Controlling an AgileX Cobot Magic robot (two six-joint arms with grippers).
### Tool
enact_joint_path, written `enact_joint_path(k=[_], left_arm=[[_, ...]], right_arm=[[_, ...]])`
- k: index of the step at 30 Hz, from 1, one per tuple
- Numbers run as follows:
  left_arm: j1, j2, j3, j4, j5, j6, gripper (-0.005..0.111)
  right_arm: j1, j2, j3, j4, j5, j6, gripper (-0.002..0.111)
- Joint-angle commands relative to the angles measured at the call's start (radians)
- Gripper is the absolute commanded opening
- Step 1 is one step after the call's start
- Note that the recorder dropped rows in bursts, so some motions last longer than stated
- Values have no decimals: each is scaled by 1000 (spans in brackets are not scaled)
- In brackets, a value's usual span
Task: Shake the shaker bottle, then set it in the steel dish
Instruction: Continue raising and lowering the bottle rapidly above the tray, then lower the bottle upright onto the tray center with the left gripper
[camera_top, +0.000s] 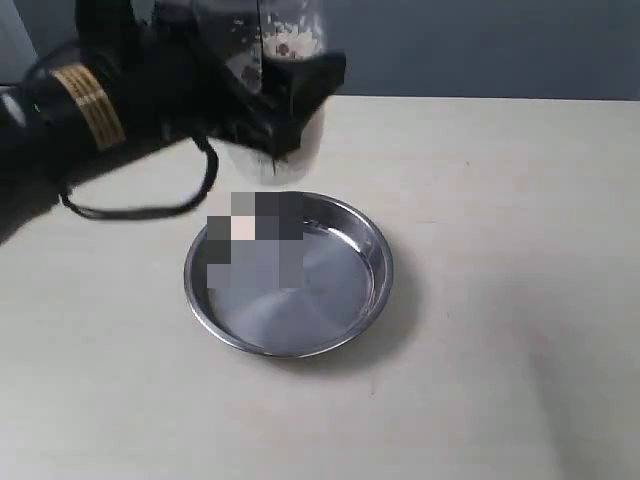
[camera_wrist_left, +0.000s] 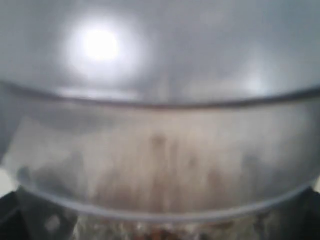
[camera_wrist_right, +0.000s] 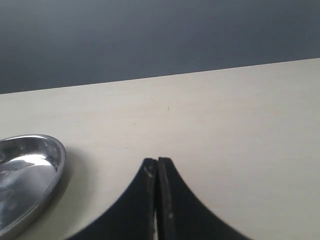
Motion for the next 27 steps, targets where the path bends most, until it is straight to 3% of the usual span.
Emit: enact_joint_path(k=[1,3,4,7,9,11,13,16,21,27], left_arm=[[0,84,77,-9,-120,2,0],[0,12,13,24,-223,10,0],[0,-17,-25,22,-201,38,0],[0,-23,-82,-70,102,76,0],[0,78,-6,-75,185,76,0],[0,167,82,-109,96,69,0],[0,214,140,-107,-85,62,0],[0,222,155,-79,-298,76,0],[0,230,141,-177,-417,163,0],[0,298,137,-206,-456,192,0]], right_arm=[[2,4,1,-2,-15,-4,-1],[2,4,1,-2,-18,-4,-1],[2,4,1,-2,-20,-4,-1],[2,4,1,-2,-16,-4,-1],[2,4,1,-2,-16,-4,-1],[2,4,1,-2,-16,-4,-1],[2,4,1,-2,-16,-4,-1],[2,4,1,-2,-18,-4,-1],[2,4,1,-2,-18,-4,-1],[2,4,1,-2,-12,-4,-1]])
